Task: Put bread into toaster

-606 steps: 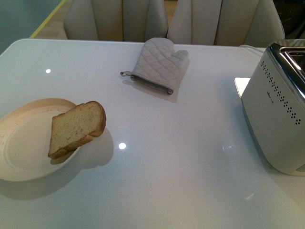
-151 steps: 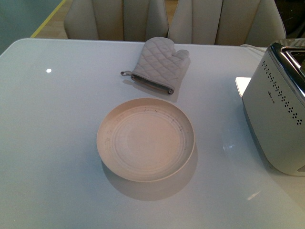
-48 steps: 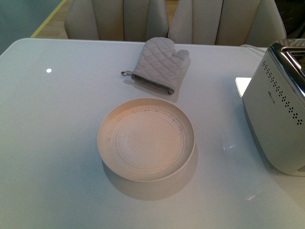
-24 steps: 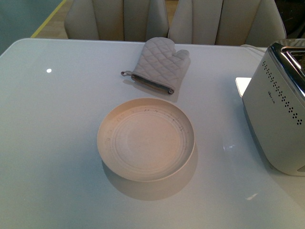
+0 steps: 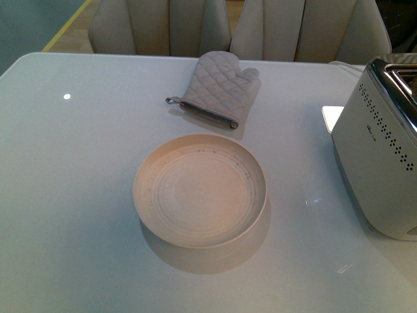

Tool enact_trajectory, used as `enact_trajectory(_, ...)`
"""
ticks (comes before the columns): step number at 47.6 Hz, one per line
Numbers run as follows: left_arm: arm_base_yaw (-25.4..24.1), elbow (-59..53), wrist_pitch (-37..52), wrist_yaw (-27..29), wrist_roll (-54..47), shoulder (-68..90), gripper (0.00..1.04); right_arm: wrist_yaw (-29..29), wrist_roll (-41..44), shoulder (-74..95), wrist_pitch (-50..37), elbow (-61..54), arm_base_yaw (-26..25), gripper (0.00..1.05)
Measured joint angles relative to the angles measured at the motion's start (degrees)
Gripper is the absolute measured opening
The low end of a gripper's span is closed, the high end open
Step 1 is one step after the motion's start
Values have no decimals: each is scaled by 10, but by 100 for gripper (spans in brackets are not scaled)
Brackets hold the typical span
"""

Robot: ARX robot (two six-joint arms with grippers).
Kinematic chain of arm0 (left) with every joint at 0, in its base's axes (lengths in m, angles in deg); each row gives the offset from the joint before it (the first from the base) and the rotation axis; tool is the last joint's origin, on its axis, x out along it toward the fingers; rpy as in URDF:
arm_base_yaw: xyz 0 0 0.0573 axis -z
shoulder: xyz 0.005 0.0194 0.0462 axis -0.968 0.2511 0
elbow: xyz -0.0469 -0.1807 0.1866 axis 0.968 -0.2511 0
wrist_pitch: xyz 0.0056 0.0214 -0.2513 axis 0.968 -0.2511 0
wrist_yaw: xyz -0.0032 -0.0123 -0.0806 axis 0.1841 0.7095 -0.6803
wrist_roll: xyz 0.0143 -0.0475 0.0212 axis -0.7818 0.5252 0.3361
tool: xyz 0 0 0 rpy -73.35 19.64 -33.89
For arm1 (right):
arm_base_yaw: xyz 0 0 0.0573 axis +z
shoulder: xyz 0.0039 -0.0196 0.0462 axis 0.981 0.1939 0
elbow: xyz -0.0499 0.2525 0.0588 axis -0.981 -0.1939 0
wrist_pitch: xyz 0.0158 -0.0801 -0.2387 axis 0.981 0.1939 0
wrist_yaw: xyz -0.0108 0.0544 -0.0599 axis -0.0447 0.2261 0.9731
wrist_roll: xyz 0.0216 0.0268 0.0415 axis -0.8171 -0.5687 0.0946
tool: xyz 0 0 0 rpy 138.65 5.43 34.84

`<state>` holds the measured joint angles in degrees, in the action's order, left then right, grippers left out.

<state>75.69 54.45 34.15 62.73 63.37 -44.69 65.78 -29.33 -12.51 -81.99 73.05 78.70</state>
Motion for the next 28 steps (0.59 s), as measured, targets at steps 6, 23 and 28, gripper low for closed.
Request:
enact_trajectory(6, 0, 0, 0, 0, 0, 0, 98, 0, 0, 0, 0, 0, 0, 94)
enact_trajectory(23, 0, 0, 0, 0, 0, 0, 98, 0, 0, 0, 0, 0, 0, 96)
enact_trajectory(28, 0, 0, 0, 0, 0, 0, 98, 0, 0, 0, 0, 0, 0, 96)
